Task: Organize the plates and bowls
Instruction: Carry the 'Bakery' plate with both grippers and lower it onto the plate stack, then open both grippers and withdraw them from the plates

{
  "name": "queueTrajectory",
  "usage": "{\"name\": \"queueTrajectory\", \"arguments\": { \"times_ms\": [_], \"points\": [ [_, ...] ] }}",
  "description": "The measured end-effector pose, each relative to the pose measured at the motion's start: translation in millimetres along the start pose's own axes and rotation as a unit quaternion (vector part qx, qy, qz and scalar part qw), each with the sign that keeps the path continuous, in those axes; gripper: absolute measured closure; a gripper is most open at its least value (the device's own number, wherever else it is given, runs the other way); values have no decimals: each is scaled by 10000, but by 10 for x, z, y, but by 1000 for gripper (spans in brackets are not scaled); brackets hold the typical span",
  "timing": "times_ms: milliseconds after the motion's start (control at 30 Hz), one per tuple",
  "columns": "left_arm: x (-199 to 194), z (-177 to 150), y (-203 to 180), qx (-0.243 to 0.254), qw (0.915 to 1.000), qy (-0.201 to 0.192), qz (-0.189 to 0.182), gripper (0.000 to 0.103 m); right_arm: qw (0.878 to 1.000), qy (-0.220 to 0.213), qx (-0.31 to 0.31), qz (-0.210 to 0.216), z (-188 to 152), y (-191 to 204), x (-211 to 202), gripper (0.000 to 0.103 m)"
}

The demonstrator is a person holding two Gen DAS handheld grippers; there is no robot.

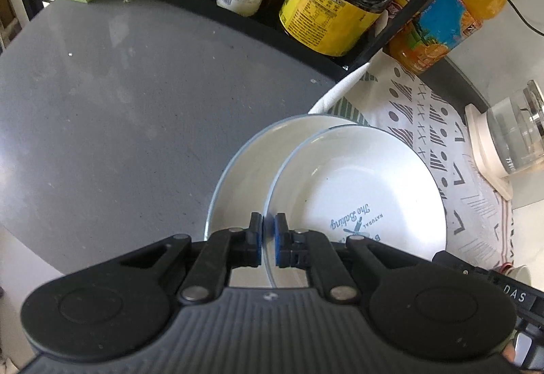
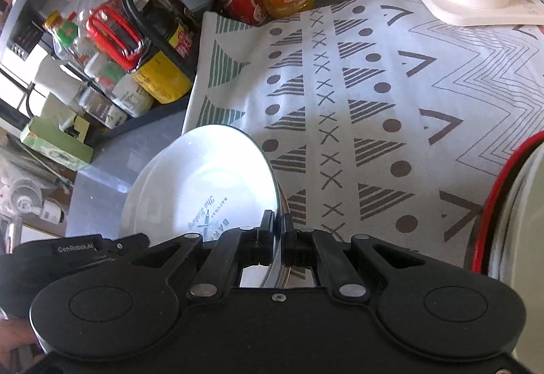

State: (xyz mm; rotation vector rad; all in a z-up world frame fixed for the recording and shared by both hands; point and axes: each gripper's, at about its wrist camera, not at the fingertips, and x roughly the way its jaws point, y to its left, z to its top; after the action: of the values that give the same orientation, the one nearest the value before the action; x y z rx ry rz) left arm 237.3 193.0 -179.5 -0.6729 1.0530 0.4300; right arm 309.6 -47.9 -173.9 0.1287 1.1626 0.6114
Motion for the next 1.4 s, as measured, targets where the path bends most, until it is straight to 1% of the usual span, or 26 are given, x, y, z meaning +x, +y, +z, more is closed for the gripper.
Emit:
{"name": "queueTrajectory", "arguments": {
  "times_ms": [100, 200, 367, 500, 600, 667, 733, 767, 833, 967, 1000, 1067, 1100, 1133, 1167, 1233, 1267, 1333, 1400],
  "points": [
    [-19, 28, -13, 85, 9999, -36, 137, 98, 9999, 91, -78, -76, -4, 55, 42, 99],
    [-46, 65, -28, 183, 9991, -132, 346, 98, 9999, 71, -118, -84, -10, 79, 38, 99],
    [-42, 89, -6, 201, 9991, -116, 343, 97, 9999, 73, -45, -109, -5, 44, 32, 96],
    [-43, 80, -47, 255, 9985, -106, 463, 97, 9999, 50, 73, -125, -1, -17, 6, 95],
    [-39, 88, -77, 159, 9983, -24, 566, 97, 9996, 9, 271, -49, -3, -77, -51, 89],
    [-51, 90, -108, 215, 9974, -4, 682, 97, 9992, -44, 392, 21, 1, -110, -101, 86],
    [-83, 84, -159, 339, 9960, -31, 827, 96, 9992, -89, 390, 14, 5, -116, -152, 77],
    [-107, 80, -177, 362, 9958, -37, 836, 96, 9993, -118, 365, 12, 7, -113, -187, 75],
    [-140, 88, -187, 283, 9969, 11, 739, 94, 9992, -175, 350, 17, 17, -114, -248, 67],
    [-245, 86, -252, 149, 9986, 54, 499, 91, 9988, -313, 381, 48, 25, -142, -380, 60],
    [-275, 82, -279, 150, 9988, 47, 456, 89, 9987, -335, 388, 52, 27, -149, -406, 58],
    [-332, 78, -357, 189, 9988, 18, 449, 82, 9984, -406, 380, 55, 30, -150, -475, 55],
    [-363, 75, -390, 202, 9988, -7, 449, 73, 9983, -438, 371, 56, 31, -149, -508, 52],
    [-405, 71, -425, 217, 9988, -52, 436, 64, 9982, -475, 366, 52, 35, -147, -545, 47],
    [-438, 68, -454, 234, 9988, -96, 418, 60, 9980, -520, 367, 44, 38, -147, -586, 43],
    [-506, 55, -530, 288, 9986, -173, 402, 45, 9973, -648, 350, 54, 35, -153, -685, 34],
    [-535, 48, -576, 322, 9985, -196, 389, 42, 9969, -707, 344, 68, 38, -160, -734, 31],
    [-579, 35, -646, 391, 9984, -222, 333, 35, 9957, -848, 369, 56, 47, -191, -835, 15],
    [-616, 16, -730, 457, 9984, -225, 233, 33, 9938, -1015, 448, -21, 54, -244, -939, 11]
  ]
}}
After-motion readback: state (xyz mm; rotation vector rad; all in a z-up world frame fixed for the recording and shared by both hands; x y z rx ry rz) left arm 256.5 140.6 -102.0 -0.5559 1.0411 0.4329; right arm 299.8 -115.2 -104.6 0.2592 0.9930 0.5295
